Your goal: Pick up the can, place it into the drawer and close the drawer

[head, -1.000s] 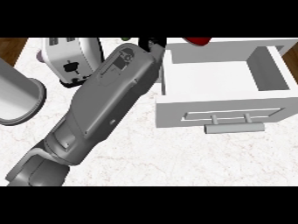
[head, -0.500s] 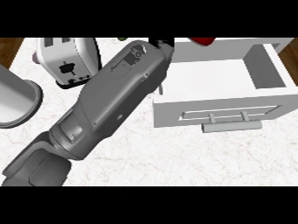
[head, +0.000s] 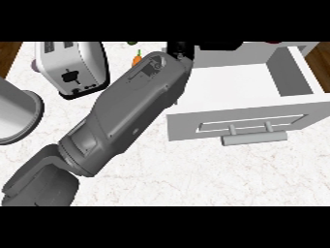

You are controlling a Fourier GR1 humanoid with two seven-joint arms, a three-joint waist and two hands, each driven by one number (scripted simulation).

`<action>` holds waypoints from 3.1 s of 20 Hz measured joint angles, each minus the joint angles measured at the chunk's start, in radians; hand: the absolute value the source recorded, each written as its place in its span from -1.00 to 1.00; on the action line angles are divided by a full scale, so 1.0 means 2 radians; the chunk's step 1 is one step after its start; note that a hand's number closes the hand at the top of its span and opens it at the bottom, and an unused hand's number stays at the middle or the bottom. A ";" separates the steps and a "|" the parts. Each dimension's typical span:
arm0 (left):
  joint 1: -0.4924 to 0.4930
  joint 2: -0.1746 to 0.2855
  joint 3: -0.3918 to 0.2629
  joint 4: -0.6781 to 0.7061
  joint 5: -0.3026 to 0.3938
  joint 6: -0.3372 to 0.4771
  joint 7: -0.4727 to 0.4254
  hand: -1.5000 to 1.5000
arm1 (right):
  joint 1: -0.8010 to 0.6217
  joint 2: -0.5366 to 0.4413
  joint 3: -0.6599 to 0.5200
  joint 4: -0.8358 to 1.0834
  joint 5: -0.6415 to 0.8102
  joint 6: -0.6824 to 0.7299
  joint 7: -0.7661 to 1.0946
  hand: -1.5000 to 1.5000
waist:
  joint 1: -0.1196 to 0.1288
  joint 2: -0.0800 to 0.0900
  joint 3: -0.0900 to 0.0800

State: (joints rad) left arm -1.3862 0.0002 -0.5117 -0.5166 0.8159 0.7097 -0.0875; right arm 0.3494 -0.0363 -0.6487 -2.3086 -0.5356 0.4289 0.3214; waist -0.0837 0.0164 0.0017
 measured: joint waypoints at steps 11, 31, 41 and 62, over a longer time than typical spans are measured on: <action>-0.006 0.000 -0.034 0.029 0.045 0.032 -0.020 -1.00 | -0.012 -0.014 -0.009 0.011 -0.009 0.000 0.007 -1.00 | -0.004 0.001 0.000; -0.009 0.000 -0.046 0.017 0.105 0.033 -0.094 -1.00 | -0.079 -0.040 0.024 -0.037 0.166 0.040 -0.094 -1.00 | 0.011 0.002 0.000; -0.024 0.000 -0.041 0.015 0.120 0.040 -0.095 -1.00 | -0.153 -0.035 0.154 -0.027 0.403 0.017 -0.119 -1.00 | 0.031 0.000 -0.001; 0.012 0.051 -0.037 -0.043 0.073 0.045 -0.034 -1.00 | -0.385 -0.067 0.337 0.352 0.764 -0.148 -0.200 -1.00 | 0.059 -0.007 -0.001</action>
State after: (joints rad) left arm -1.3632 0.1023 -0.5862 -0.6029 0.9625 0.8006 -0.1553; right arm -0.4200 -0.1713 0.0255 -1.6040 0.9925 0.1327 -0.0789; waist 0.0334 0.0032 -0.0001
